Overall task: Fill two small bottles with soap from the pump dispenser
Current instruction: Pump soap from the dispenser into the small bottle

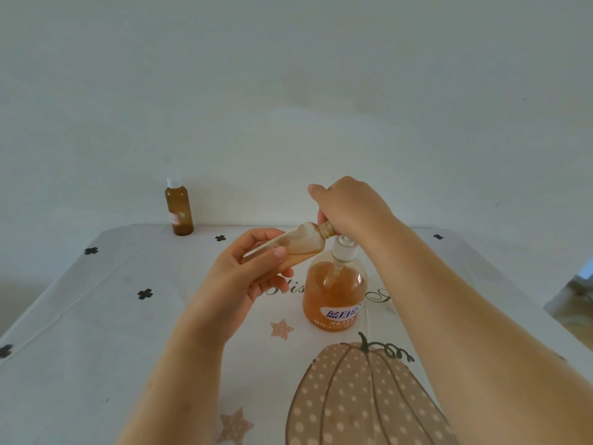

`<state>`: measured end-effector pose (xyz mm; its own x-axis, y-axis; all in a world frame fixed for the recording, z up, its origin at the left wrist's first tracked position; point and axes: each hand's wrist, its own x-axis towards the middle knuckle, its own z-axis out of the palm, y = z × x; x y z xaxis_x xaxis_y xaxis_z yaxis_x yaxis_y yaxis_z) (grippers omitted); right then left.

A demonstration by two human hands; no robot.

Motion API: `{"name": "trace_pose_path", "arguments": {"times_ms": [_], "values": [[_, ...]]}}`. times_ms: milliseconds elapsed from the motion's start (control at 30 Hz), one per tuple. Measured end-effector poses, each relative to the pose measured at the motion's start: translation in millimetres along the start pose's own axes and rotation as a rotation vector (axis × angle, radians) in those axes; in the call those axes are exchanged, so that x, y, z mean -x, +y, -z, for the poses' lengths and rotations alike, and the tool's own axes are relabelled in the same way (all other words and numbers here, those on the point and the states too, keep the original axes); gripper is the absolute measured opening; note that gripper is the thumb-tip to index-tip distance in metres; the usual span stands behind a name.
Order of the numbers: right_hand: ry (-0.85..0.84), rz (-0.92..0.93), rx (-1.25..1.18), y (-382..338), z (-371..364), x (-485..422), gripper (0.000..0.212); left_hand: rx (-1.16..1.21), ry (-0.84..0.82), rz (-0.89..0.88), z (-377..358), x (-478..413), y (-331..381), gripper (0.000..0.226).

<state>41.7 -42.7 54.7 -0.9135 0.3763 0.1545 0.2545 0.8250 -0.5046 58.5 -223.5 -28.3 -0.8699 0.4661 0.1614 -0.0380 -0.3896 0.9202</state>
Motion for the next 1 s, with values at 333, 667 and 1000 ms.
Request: {"name": "trace_pose_path", "arguments": {"times_ms": [333,667,1000], "values": [[-0.011,-0.034,-0.041,7.9,-11.3,-3.2,0.052,-0.027,0.005,0.015,2.7,-0.8,-1.1,0.026],[0.006,-0.035,-0.06,3.0,-3.1,1.2,0.047,-0.008,0.052,0.001,-0.7,1.8,1.3,0.02],[0.002,-0.011,-0.017,-1.3,2.2,-0.1,0.064,0.048,0.075,-0.008,-4.4,3.0,1.1,0.028]]}}
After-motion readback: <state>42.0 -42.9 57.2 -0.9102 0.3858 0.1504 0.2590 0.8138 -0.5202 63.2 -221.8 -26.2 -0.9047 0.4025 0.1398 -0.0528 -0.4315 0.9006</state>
